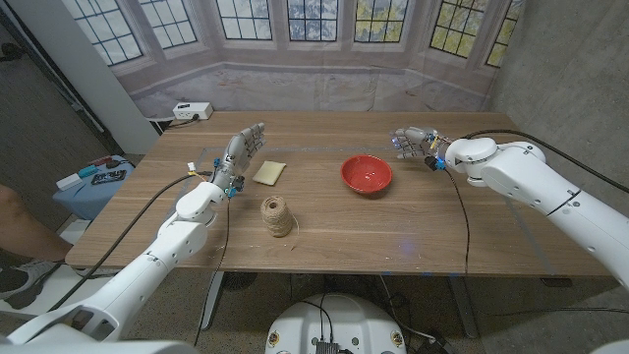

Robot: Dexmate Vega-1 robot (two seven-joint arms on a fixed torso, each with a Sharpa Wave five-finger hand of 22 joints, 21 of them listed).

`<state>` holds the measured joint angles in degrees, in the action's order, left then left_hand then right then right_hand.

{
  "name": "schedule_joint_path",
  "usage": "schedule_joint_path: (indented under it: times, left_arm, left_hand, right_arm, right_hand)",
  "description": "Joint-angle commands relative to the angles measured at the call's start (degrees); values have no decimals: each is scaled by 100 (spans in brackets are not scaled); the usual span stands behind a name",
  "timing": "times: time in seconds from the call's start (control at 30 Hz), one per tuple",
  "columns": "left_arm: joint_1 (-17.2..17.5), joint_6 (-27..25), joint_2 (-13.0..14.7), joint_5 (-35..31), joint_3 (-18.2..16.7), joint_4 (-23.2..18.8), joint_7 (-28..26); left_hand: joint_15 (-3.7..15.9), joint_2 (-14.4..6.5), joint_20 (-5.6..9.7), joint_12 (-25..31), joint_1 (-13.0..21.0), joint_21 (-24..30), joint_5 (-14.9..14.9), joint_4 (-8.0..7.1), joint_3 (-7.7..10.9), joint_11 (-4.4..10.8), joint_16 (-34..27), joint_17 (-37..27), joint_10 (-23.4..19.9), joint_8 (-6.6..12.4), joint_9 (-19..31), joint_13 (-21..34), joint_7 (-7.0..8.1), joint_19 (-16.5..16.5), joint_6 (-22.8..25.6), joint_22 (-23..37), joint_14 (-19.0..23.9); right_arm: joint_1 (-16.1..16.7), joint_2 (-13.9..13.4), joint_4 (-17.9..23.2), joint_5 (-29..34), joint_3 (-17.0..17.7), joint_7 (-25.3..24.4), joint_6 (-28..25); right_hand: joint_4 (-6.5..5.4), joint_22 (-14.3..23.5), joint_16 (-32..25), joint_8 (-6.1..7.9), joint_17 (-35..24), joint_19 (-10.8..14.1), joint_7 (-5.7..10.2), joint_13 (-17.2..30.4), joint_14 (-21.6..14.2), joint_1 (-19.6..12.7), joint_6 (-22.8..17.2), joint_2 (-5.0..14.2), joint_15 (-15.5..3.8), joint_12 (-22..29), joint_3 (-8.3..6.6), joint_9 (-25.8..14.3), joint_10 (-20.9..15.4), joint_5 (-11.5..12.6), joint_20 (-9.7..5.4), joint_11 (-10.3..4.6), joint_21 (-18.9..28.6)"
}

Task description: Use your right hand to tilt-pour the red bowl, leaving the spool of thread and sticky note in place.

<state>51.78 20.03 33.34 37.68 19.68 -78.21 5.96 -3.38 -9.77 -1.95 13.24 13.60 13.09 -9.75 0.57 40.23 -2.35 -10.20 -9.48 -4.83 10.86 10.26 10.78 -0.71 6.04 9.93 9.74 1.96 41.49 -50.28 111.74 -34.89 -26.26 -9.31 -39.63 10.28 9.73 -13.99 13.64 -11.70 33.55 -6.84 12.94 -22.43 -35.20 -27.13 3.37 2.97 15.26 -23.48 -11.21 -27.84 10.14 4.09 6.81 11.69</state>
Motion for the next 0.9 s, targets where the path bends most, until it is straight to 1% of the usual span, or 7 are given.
schedule_joint_path:
  times: [0.03,0.23,0.37,0.47,0.63,0.9]
  left_arm:
    - [90,-20,1,-13,14,-136,-55]
    - [117,-12,1,-29,15,-183,-88]
    - [139,-8,2,-43,8,-217,-132]
    - [152,-1,4,-54,2,-234,-158]
    - [159,2,4,-51,0,-242,-157]
    - [166,14,-16,-46,16,-244,-141]
  left_hand:
    - [8,-4,-1,47,61,-20,-43,44,8,1,-18,-9,-83,28,18,26,-2,72,58,23,38]
    - [2,-9,-3,49,81,-30,-45,62,4,22,-20,-10,-115,32,18,28,-10,82,88,23,50]
    - [6,-12,-5,55,97,-38,-46,77,0,5,-24,-10,-152,34,19,29,-17,89,114,24,68]
    - [2,-13,-4,52,102,-39,-47,81,-2,4,-23,-11,-152,34,19,29,-14,94,119,24,70]
    - [-11,-18,-5,50,113,-46,-48,89,-5,-20,-24,-11,-163,33,20,30,-26,97,130,24,76]
    - [-12,-23,-4,45,129,-56,-49,101,-12,-12,-21,-13,-174,31,21,32,-29,101,145,25,77]
  right_arm:
    - [-415,-101,-2,-92,-192,272,-739]
    - [-663,-66,-77,-46,-359,365,-1024]
    - [-784,-43,-127,5,-456,426,-1120]
    - [-924,-24,-138,77,-572,459,-1287]
    - [-1142,31,-180,135,-735,559,-1553]
    - [-1468,147,-244,162,-960,740,-1948]
  right_hand:
    - [50,17,-47,10,-19,67,-17,35,-112,-161,-64,-19,18,51,-33,-1,-91,23,38,23,29]
    - [68,18,-73,10,-31,142,-55,68,-213,-393,-129,-88,13,90,-64,-3,-148,48,72,26,40]
    - [74,19,-90,15,-43,177,-54,88,-270,-546,-183,-131,-14,118,-84,-4,-195,65,78,38,42]
    - [67,20,-117,28,-55,201,-53,103,-342,-652,-251,-162,0,152,-92,-6,-262,75,87,28,42]
    - [51,21,-145,35,-71,221,-72,119,-409,-745,-311,-194,-6,185,-90,-7,-325,82,113,61,40]
    - [25,23,-141,3,-97,211,-177,144,-395,-853,-309,-270,97,192,-59,-8,-314,94,215,119,21]
